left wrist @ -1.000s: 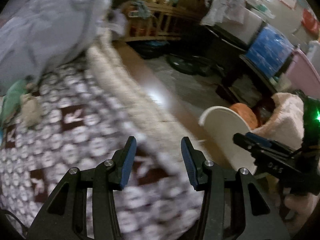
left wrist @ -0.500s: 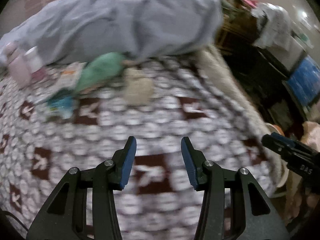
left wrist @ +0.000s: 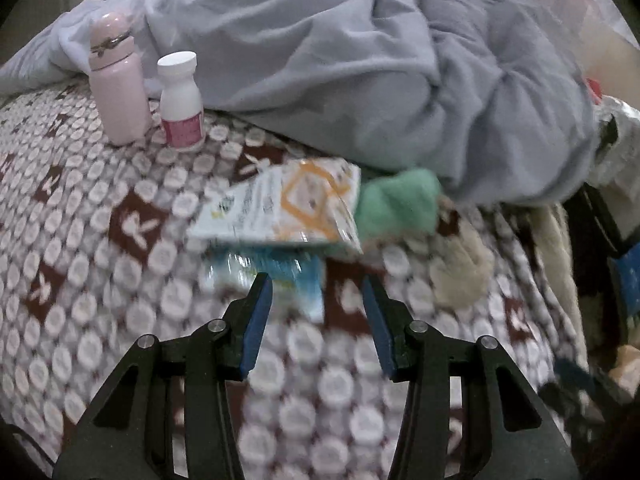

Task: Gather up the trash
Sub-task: 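Move both open tools back over the remaining trash on the bed, then grasp the blue Milk Sachima packet with the left tool while the right grasps the beige tissue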

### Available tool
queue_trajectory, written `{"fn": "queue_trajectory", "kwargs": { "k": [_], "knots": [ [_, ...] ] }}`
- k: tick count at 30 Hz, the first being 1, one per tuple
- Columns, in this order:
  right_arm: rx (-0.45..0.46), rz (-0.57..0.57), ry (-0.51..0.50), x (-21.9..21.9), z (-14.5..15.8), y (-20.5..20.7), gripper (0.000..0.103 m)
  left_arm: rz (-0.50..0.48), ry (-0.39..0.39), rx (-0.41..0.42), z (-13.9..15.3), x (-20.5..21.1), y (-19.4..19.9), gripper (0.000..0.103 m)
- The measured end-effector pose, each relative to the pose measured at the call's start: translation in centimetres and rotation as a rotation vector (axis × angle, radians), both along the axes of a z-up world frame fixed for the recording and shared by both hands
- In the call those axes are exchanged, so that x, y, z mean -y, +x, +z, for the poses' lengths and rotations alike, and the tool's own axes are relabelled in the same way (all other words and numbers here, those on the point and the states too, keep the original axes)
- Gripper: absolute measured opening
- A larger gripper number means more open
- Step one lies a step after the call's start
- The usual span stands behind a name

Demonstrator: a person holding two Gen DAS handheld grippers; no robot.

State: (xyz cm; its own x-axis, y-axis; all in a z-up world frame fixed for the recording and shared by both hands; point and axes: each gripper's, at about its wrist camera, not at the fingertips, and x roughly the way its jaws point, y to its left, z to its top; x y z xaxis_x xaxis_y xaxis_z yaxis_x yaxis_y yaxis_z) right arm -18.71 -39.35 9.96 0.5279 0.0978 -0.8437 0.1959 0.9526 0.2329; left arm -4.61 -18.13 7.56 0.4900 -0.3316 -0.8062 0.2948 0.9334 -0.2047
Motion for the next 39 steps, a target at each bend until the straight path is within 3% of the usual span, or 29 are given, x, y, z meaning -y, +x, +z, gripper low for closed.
{"fn": "queue_trajectory", "kwargs": {
  "k": [6, 9, 15, 18, 24, 26, 29, 32, 35, 39],
  "knots": [
    [-0.015, 0.012, 0.001, -0.2, -0.7, 1.1, 0.059, -0.012, 0.049, -0.022, -1.6, 0.8, 3.6, 0.045],
    [-0.024, 0.007, 0.004, -0.1, -1.2, 1.8, 0.060, -0.068, 0.071, -0.059, -2.4, 0.9, 4.3, 0.045],
    [-0.024, 0.023, 0.018, -0.6, -1.4, 3.1, 0.060, -0.209, 0.114, -0.117, -2.7, -2.6, 1.6, 0.045],
    [-0.021, 0.039, 0.021, -0.9, -1.8, 4.2, 0.061, -0.206, 0.153, -0.144, -3.3, -5.4, 0.4, 0.045],
    [-0.009, 0.034, 0.063, -1.3, -2.8, 7.1, 0.068, -0.122, 0.060, -0.090, -2.0, -7.7, 0.7, 0.046],
    [-0.002, 0.038, 0.048, -1.7, -3.1, 8.0, 0.071, -0.117, 0.004, -0.083, -1.9, -7.4, 1.2, 0.062],
    [0.009, 0.053, 0.029, -1.9, -3.3, 9.1, 0.072, -0.126, -0.075, -0.085, -2.2, -6.2, 2.3, 0.068],
    [0.030, 0.069, 0.004, -2.1, -3.3, 10.1, 0.075, -0.155, -0.077, -0.091, -2.9, -4.5, 3.2, 0.069],
    [0.042, 0.080, -0.014, -2.1, -3.5, 11.2, 0.077, -0.168, -0.017, -0.082, -3.9, -2.9, 4.0, 0.069],
    [0.017, 0.085, -0.013, -2.1, -4.6, 12.7, 0.077, -0.155, -0.030, -0.092, -4.5, -2.7, 4.7, 0.069]
  ]
}}
